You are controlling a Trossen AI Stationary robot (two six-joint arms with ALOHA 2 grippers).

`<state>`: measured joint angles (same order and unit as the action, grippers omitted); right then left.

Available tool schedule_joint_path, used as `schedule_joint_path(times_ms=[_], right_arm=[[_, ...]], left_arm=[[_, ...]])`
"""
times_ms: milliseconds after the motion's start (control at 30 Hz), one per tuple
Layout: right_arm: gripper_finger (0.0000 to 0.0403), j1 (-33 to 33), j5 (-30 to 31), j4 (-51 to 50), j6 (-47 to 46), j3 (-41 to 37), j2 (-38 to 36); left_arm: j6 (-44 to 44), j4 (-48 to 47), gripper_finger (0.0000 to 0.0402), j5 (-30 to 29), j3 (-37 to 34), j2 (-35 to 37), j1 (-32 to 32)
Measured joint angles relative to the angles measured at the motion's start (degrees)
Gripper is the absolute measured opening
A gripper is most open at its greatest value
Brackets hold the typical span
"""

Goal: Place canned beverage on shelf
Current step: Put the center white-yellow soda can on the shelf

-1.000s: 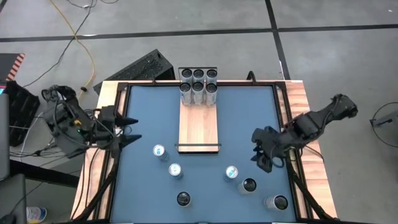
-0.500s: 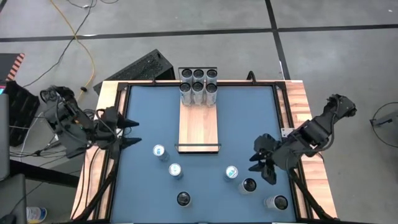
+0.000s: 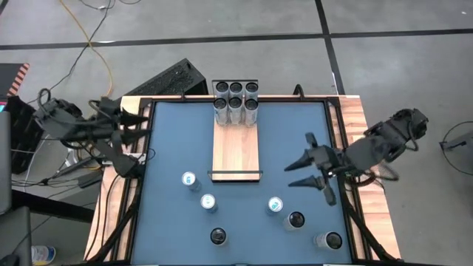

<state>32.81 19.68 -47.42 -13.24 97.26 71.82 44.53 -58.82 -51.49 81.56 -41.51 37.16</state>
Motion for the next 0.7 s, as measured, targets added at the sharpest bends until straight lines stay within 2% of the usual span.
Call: schedule_joint_path(times_ms=[133,267,500,600,700], right_arm=[[0.0170,1.09,-0.70,-3.00,5.08,0.98,-3.32],[0.0170,1.86,1.97,-9.91,3.00,0.94,-8.26],[0.0170,2.12,3.30,-13.04,2.20,0.90,-13.38],[0.0170,2.09,3.20,-15.06,0.51,-1.64,-14.85],[0.0170,2.08,3.83,-15.75,-4.59,-7.47,-17.01]], left_arm=[[2.47,0.02,0.0309,-1.79,0.02,1.61,-0.04],[2.69,-0.25,0.0309,-4.03,0.02,1.97,-0.04],[5.80,-1.22,0.0309,-6.36,0.02,1.93,-0.04],[6.68,-1.18,0.0309,-6.36,0.01,1.85,-0.04],[6.76,-1.03,0.0309,-6.89,-1.05,1.80,-0.04]])
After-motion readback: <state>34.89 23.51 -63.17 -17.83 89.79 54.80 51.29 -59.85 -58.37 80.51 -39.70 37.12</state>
